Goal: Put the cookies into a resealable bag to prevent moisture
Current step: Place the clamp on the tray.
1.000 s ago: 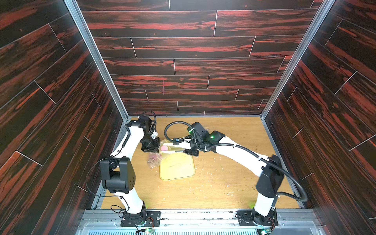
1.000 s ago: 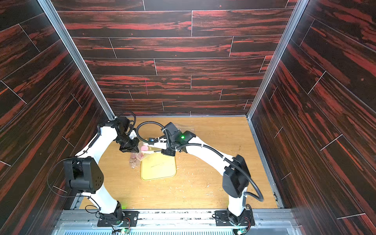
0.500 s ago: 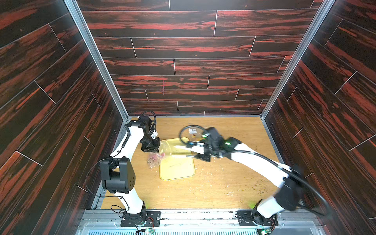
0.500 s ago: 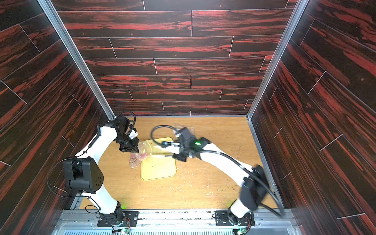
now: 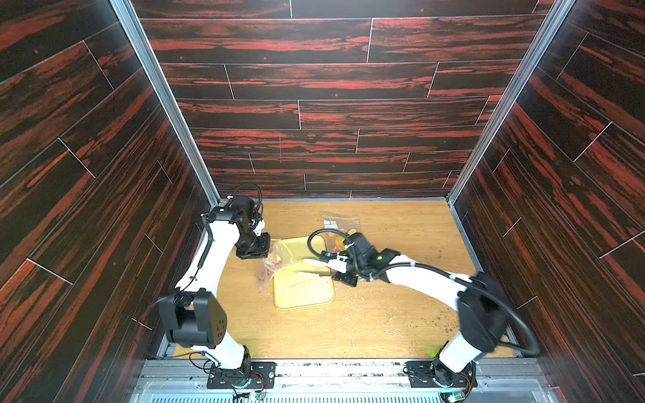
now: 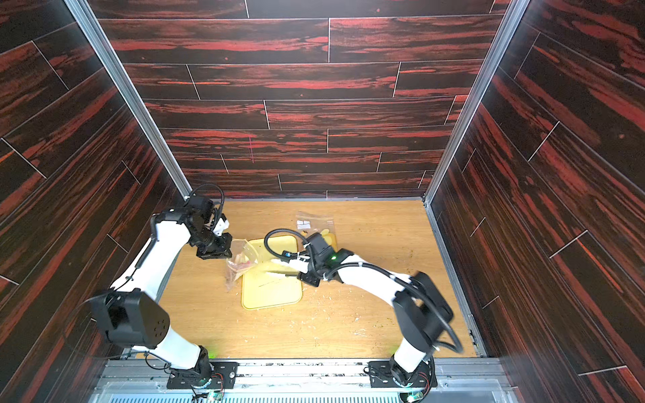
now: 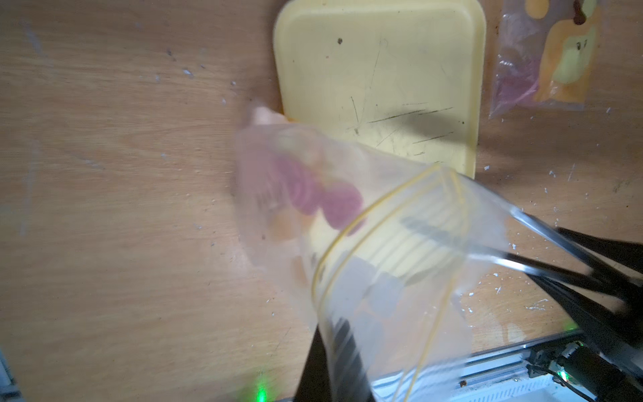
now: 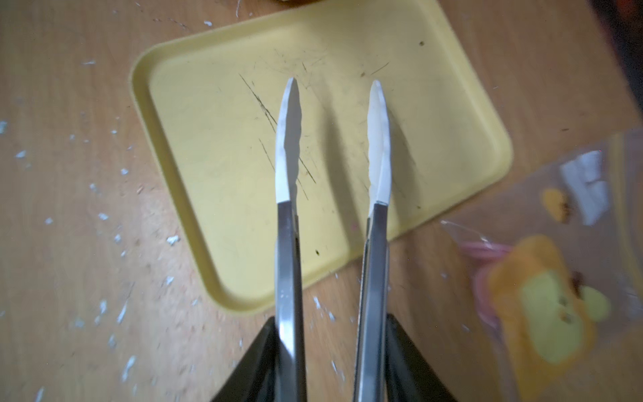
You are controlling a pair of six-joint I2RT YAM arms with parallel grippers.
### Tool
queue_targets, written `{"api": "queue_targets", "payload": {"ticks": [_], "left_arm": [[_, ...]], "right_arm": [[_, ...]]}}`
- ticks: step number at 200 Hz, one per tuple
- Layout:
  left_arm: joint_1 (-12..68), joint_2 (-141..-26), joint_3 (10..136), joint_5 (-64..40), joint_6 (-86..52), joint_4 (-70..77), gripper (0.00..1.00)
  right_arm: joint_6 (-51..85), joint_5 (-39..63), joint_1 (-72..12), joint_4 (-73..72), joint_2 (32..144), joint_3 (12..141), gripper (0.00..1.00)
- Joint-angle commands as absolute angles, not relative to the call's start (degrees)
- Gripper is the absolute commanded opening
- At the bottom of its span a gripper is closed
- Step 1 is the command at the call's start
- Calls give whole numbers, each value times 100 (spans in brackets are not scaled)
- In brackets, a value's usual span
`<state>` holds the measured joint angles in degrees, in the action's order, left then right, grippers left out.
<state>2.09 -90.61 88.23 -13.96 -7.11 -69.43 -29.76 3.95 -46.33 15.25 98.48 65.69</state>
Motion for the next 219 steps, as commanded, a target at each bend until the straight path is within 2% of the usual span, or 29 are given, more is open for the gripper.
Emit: {"api": "queue_targets", "payload": {"ticks": [1, 28, 60, 103, 138, 182, 219], "left_arm": [[185, -8646, 9039, -1198, -747, -7163, 0], [185, -8384, 9150, -1149, -781, -7242, 0], [196, -8075, 9167, -1369, -817, -7187, 0], [219, -7992, 9274, -1658, -739, -7168, 0], [272, -8113, 9446, -1740, -639, -7250, 0], [660, -8390, 9751, -1883, -534, -7286, 0], [1272, -8942, 10316, -2054, -566, -7190, 0]], "right_arm": [[-2741, 603, -4732, 619, 10312, 6649, 49], [-2734, 536, -4826, 574, 10794, 6737, 54], [-2698, 713, -4830, 528, 10960, 6669, 65], [-2642, 1053, -4828, 340, 10757, 6410, 80], [-2678, 1036, -4827, 381, 10563, 6322, 83], [-2558, 952, -4534, 275, 9157, 5688, 84], [-2436, 736, -3880, 387, 7883, 5133, 84]]}}
